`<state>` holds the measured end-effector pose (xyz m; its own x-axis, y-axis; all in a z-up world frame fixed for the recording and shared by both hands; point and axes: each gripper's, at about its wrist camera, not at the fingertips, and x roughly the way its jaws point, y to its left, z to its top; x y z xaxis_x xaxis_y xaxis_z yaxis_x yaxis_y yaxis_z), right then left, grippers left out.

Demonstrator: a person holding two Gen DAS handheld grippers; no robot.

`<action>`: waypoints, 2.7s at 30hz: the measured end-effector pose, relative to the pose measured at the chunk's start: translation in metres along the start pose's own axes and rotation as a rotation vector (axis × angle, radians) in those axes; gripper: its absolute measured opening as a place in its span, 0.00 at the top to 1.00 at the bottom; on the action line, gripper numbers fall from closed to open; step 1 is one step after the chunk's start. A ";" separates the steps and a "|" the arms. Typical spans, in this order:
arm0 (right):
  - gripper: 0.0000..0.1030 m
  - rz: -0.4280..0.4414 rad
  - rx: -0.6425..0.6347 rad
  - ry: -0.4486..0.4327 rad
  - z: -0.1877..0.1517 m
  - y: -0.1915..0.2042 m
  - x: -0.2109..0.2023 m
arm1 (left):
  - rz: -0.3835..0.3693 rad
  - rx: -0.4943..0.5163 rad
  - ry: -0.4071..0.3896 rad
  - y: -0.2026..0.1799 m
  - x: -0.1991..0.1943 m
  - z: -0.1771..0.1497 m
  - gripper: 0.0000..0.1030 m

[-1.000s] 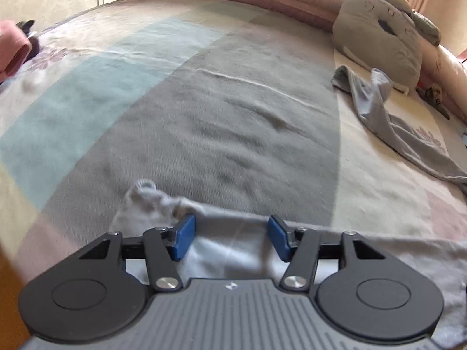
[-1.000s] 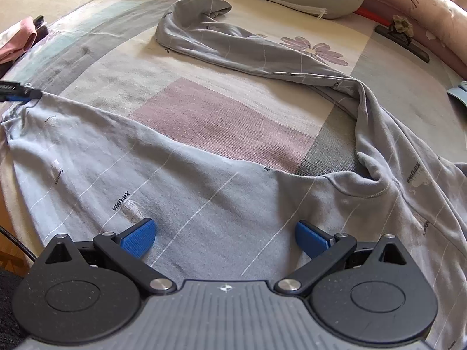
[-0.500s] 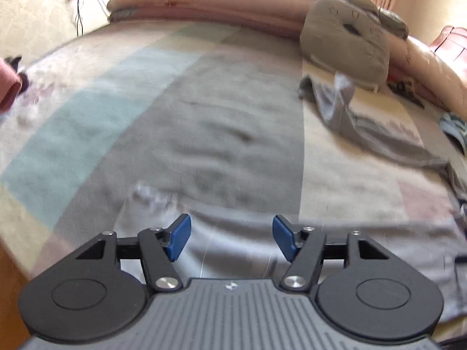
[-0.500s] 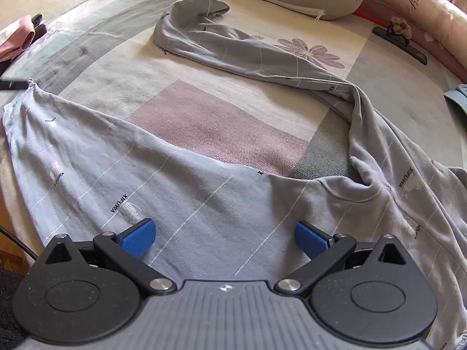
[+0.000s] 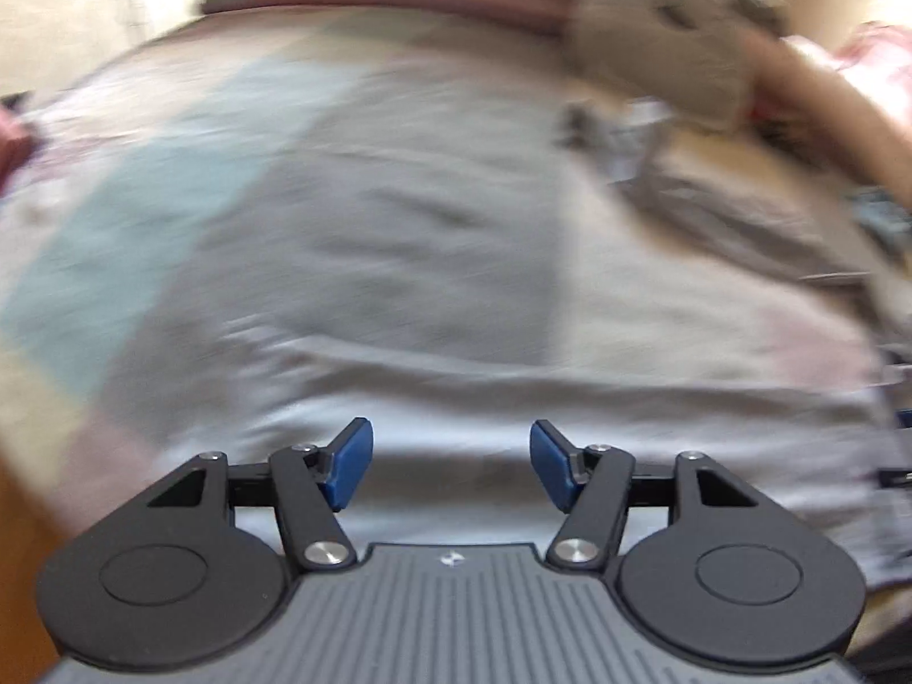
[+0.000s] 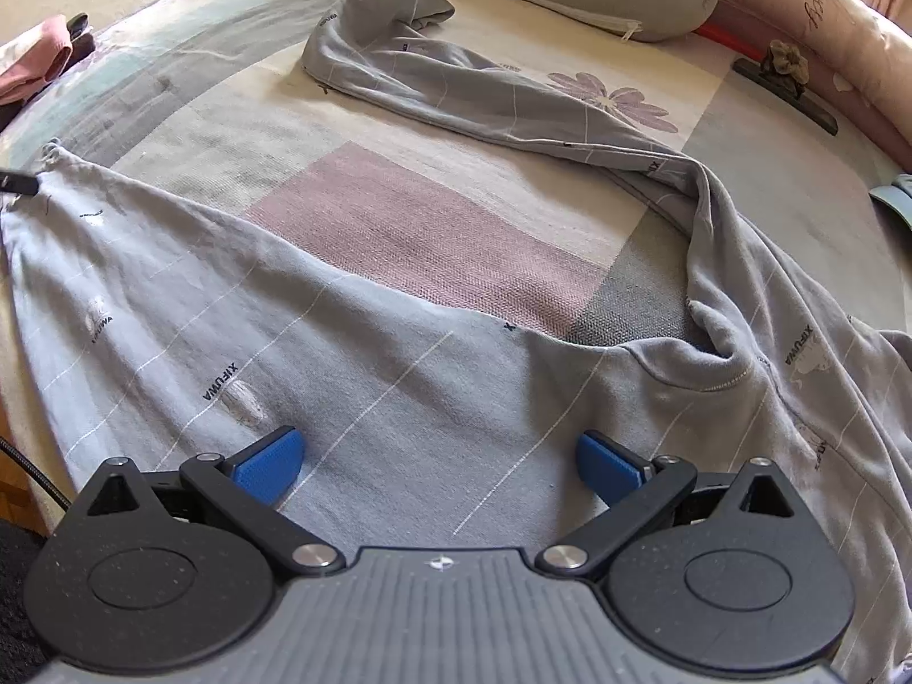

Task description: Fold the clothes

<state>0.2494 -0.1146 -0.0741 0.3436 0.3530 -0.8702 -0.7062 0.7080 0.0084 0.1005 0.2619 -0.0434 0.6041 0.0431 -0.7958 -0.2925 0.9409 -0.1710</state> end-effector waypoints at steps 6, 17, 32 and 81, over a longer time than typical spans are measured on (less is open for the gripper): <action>0.00 -0.007 0.003 -0.037 -0.006 0.001 -0.002 | -0.202 -0.035 0.071 -0.026 0.022 -0.004 0.36; 0.00 -0.012 0.006 -0.049 -0.007 0.001 -0.002 | 0.073 -0.112 0.032 0.018 0.002 -0.002 0.41; 0.00 0.005 0.040 -0.007 0.005 -0.003 -0.006 | 0.081 0.177 0.155 -0.036 -0.009 -0.037 0.33; 0.00 -0.053 0.149 0.016 0.013 0.042 0.007 | -0.050 0.285 0.012 0.002 0.006 -0.012 0.27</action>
<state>0.2304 -0.0741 -0.0736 0.3674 0.3035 -0.8791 -0.5870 0.8089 0.0339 0.0945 0.2595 -0.0558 0.6030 -0.0085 -0.7977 -0.0410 0.9983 -0.0416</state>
